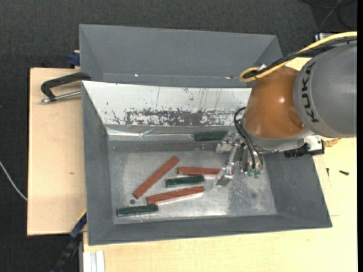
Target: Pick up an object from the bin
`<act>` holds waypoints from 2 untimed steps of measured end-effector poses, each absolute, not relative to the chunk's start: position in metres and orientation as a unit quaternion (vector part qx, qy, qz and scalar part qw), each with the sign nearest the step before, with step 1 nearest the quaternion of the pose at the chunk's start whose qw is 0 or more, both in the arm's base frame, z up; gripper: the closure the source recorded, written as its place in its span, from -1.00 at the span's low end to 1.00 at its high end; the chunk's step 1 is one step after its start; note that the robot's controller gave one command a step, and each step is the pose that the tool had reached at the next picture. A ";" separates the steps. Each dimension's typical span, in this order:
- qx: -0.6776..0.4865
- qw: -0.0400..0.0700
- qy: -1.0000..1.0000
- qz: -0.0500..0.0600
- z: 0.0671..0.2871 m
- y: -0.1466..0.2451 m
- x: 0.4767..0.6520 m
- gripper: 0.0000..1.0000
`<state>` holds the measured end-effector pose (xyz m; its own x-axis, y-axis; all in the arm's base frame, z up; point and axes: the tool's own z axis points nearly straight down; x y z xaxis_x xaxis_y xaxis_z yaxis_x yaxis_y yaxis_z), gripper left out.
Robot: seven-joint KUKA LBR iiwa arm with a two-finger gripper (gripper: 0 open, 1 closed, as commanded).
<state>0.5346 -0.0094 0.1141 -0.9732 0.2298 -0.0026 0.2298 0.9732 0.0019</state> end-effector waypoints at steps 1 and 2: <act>0.074 0.001 0.997 0.000 0.076 -0.011 0.524 -1.00; 0.073 0.003 0.997 0.001 0.080 -0.011 0.526 1.00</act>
Offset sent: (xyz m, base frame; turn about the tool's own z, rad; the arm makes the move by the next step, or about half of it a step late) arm -0.0096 -0.0021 -0.0441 0.1682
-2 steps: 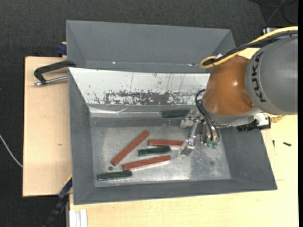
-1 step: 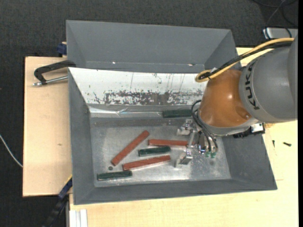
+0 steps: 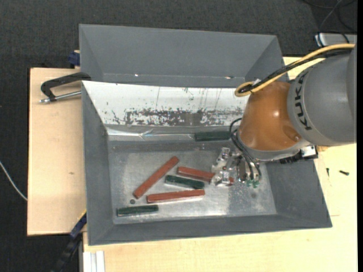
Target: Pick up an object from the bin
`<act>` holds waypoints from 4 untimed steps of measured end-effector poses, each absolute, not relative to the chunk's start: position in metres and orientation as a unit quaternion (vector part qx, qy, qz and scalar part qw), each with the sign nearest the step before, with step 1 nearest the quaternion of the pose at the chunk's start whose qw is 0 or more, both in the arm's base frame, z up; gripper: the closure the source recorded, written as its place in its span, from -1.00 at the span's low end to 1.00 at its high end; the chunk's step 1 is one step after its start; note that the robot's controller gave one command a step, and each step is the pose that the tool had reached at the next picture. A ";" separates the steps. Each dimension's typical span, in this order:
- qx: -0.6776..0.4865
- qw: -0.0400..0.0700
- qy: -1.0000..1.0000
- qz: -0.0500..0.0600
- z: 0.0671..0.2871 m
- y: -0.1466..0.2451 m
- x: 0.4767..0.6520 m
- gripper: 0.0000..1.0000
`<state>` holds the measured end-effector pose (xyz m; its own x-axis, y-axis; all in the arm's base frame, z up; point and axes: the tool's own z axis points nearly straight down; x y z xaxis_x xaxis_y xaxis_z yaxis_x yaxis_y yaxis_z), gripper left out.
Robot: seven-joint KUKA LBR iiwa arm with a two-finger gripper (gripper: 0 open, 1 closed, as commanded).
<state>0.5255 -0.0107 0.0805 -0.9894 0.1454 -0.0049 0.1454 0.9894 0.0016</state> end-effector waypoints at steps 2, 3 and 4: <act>0.073 0.001 0.997 0.001 0.084 -0.011 0.525 1.00; 0.073 0.000 0.997 0.001 0.098 -0.010 0.524 1.00; 0.073 0.002 0.997 0.001 0.113 -0.010 0.525 1.00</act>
Offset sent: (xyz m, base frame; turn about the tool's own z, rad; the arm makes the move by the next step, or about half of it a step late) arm 0.0000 -0.0002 0.0367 0.0000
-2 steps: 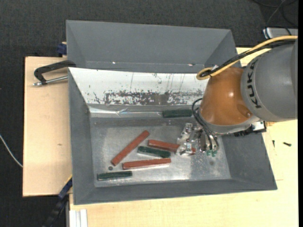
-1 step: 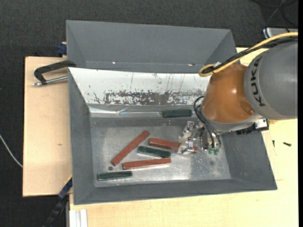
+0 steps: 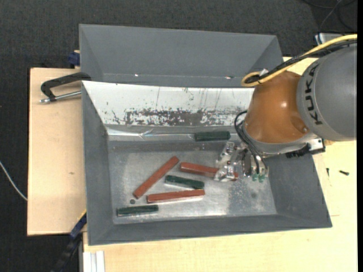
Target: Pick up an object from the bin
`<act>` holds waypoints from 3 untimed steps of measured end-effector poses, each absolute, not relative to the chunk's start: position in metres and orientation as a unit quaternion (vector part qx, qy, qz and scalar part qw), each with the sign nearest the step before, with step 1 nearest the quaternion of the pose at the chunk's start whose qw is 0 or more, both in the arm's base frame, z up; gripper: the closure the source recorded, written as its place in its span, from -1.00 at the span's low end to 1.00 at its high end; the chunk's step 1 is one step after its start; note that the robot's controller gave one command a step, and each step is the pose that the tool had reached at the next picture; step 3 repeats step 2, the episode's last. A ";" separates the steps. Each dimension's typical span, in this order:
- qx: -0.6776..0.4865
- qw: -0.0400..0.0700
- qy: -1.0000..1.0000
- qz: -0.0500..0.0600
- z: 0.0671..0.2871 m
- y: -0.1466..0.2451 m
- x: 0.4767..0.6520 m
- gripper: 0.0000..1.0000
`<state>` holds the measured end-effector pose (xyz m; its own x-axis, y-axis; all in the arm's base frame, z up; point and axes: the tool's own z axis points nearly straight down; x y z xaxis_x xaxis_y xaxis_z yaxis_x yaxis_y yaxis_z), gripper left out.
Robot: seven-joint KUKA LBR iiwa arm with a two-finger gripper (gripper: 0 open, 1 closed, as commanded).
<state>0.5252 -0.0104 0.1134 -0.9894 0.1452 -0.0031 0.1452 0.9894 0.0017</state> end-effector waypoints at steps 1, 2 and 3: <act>0.073 0.001 0.997 0.001 0.128 -0.010 0.525 1.00; 0.073 0.002 0.997 0.001 0.144 -0.010 0.525 1.00; 0.073 0.002 0.997 0.001 0.144 -0.010 0.525 1.00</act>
Offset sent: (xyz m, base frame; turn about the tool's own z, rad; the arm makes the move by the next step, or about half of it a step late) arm 0.0001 0.0000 0.0225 0.0000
